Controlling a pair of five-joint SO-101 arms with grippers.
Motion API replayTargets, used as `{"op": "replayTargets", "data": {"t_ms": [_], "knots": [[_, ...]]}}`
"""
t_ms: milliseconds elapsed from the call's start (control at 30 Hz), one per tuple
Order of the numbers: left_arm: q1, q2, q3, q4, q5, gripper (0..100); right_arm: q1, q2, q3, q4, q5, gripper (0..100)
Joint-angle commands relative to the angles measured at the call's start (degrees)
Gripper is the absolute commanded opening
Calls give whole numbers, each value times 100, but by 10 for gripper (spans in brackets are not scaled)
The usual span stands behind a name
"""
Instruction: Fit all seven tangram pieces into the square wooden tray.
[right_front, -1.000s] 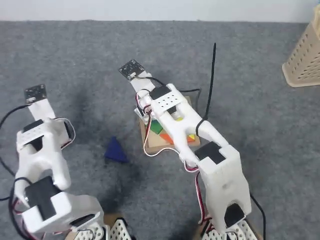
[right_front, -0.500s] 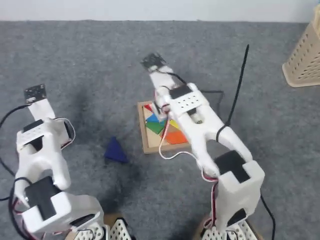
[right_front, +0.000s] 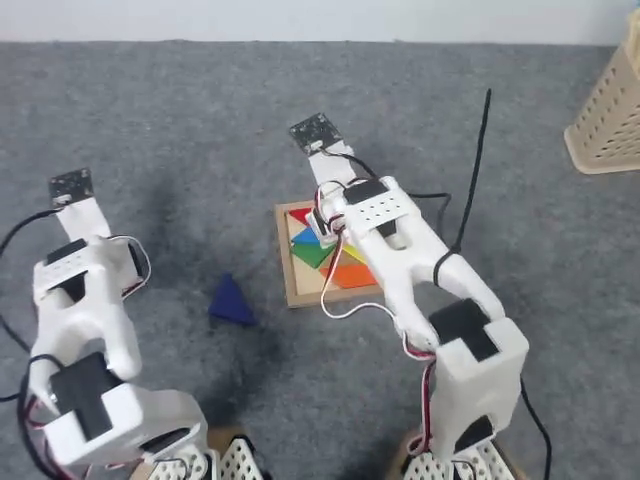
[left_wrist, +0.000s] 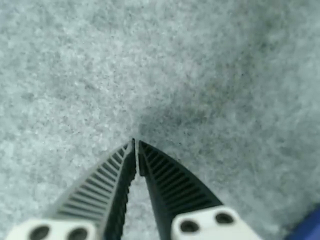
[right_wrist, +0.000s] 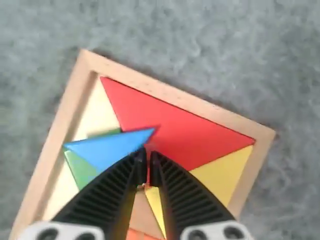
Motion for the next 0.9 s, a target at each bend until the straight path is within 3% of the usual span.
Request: {"op": "replayTargets", "data": {"t_ms": [0,300,600,867], "knots": [[9,-334,-22,-97,-70,13,-40,215,-809,84,149,6],[9,-334,-22,-105,-79,13,-136,1077,-2418,989,149,6],[9,-334,-22,-105,-79,13,-629,1235,-2637,1130,149,6],[9,-334,-22,-105,-79,13,-31,866,-3516,2053,-97,6]]}}
